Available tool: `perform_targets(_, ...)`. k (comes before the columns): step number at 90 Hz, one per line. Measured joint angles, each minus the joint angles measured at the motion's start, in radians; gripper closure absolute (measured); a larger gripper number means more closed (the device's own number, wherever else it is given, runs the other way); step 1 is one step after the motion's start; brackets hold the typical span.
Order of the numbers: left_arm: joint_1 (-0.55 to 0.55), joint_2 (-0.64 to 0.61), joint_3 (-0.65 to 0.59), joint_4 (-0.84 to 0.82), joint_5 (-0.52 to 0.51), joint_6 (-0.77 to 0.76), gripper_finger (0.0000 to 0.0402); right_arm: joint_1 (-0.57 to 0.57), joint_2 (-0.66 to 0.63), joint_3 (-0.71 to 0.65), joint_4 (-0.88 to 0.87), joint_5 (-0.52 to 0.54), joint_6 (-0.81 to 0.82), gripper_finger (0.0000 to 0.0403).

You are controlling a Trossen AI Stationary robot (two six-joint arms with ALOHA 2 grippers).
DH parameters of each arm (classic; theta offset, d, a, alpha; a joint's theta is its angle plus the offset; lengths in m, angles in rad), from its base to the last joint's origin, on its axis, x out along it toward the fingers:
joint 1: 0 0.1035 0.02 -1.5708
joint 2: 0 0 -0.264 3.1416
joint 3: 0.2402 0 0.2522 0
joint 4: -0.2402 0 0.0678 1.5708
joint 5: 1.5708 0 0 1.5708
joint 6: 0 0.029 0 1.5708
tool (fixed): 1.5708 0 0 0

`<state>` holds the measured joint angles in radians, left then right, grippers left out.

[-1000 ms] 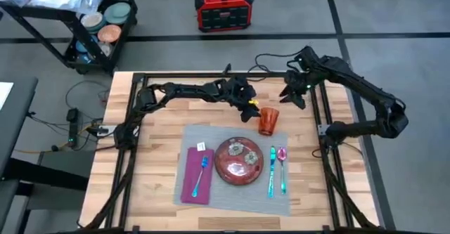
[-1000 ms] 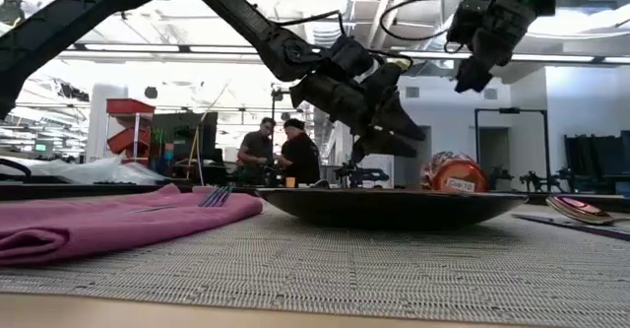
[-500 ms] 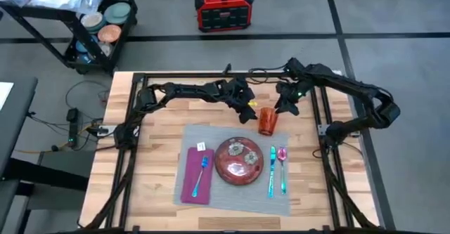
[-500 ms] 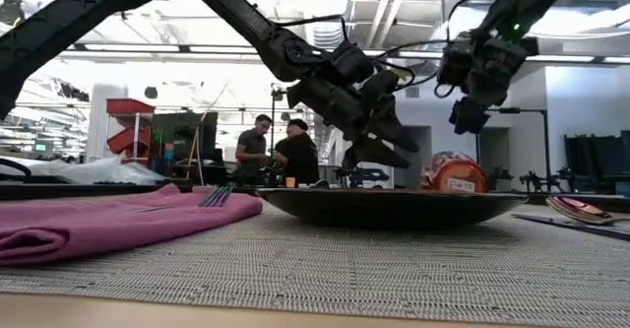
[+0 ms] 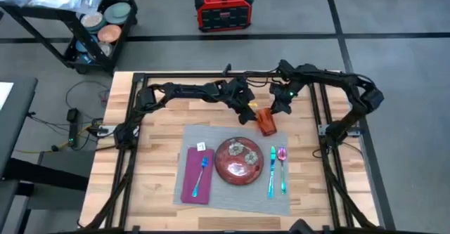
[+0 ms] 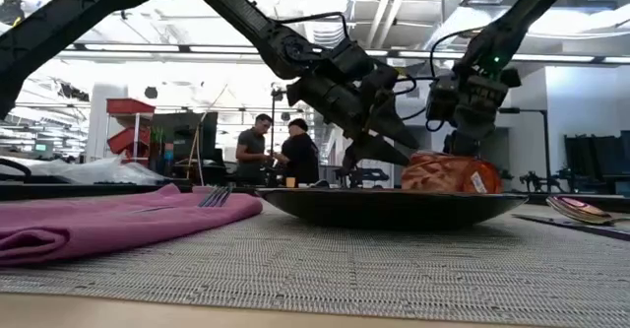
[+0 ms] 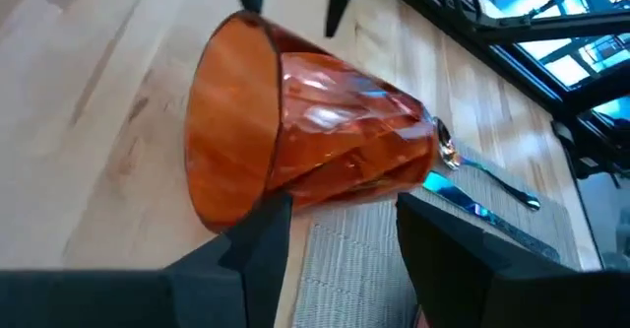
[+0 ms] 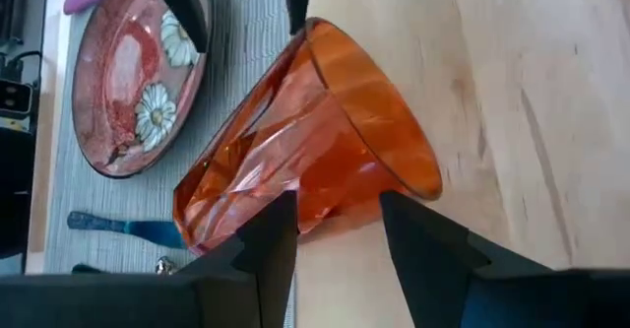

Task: Set table place
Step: Adjust the red cup

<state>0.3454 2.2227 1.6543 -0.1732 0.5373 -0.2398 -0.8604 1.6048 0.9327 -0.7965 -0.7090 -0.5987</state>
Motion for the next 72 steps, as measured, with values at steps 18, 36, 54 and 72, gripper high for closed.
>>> perform_targets(18, 0.001, 0.002, 0.0, -0.004, -0.02, 0.062, 0.0233, -0.007, -0.027, 0.042, -0.006, 0.011, -0.027, 0.0262)
perform_targets(36, 0.014, 0.002, 0.0, -0.003, -0.03, 0.223, 0.0233, -0.007, -0.033, 0.047, -0.017, 0.01, -0.014, 0.0262)
perform_targets(54, 0.036, 0.002, 0.0, 0.005, -0.039, 0.357, 0.0233, 0.019, -0.033, 0.047, -0.02, 0.004, -0.003, 0.0262)
perform_targets(72, 0.068, 0.002, 0.0, 0.012, -0.084, 0.301, 0.0233, 0.05, -0.033, 0.047, -0.02, 0.005, -0.008, 0.0262)
